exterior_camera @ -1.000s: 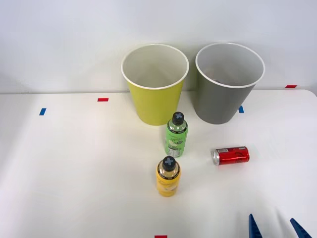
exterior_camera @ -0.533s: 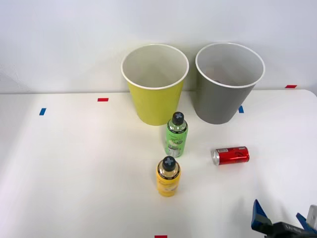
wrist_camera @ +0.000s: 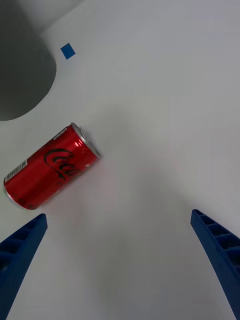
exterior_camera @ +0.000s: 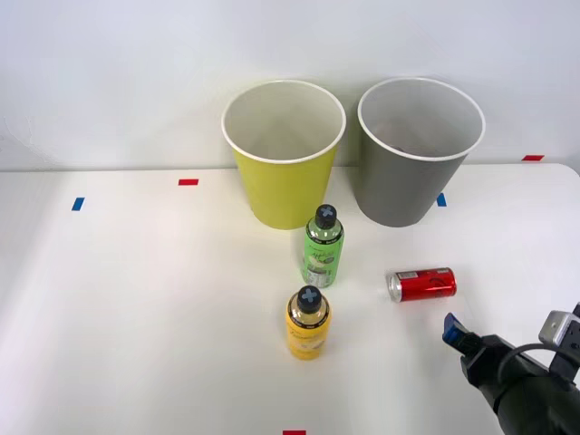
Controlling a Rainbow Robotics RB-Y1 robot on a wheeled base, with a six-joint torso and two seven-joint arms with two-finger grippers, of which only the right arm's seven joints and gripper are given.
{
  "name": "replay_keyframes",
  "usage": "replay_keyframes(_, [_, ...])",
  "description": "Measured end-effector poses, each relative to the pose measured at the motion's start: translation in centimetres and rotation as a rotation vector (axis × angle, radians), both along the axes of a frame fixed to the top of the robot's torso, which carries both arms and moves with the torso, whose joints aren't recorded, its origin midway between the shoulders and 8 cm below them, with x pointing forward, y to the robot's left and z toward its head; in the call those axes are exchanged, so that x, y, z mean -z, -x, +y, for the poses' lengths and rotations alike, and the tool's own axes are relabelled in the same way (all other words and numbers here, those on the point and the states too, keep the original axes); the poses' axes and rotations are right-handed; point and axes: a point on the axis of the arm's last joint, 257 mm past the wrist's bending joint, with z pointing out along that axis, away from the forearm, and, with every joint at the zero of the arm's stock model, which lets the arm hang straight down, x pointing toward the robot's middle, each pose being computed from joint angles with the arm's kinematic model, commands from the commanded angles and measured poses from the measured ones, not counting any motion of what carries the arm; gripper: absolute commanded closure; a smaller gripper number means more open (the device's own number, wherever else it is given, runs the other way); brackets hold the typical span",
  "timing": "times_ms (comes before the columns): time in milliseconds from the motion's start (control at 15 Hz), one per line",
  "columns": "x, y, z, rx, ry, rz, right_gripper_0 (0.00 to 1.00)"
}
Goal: Put cans in the gray bin, plastic bottles in the light green bin
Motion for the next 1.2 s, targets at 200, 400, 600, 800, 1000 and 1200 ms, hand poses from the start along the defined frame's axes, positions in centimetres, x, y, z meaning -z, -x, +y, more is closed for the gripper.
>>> replay_keyframes(200, [-0.1,-1.4,0.7,0.095,-0.141,0.056,0.0])
replay_keyframes(400, [-1.0,-2.8,2.5,0.174,-0.329,0.103,0.0])
replay_keyframes(600, [-2.5,-4.0,3.6,0.239,-0.471,0.141,0.0])
replay_keyframes(800, [-1.9,-6.2,3.7,0.293,-0.517,0.175,0.0])
replay_keyframes(1000, [-1.5,-8.4,3.5,0.376,-0.584,0.186,0.0])
replay_keyframes(1200, [-0.7,-7.7,2.9,0.479,-0.606,0.27,0.0])
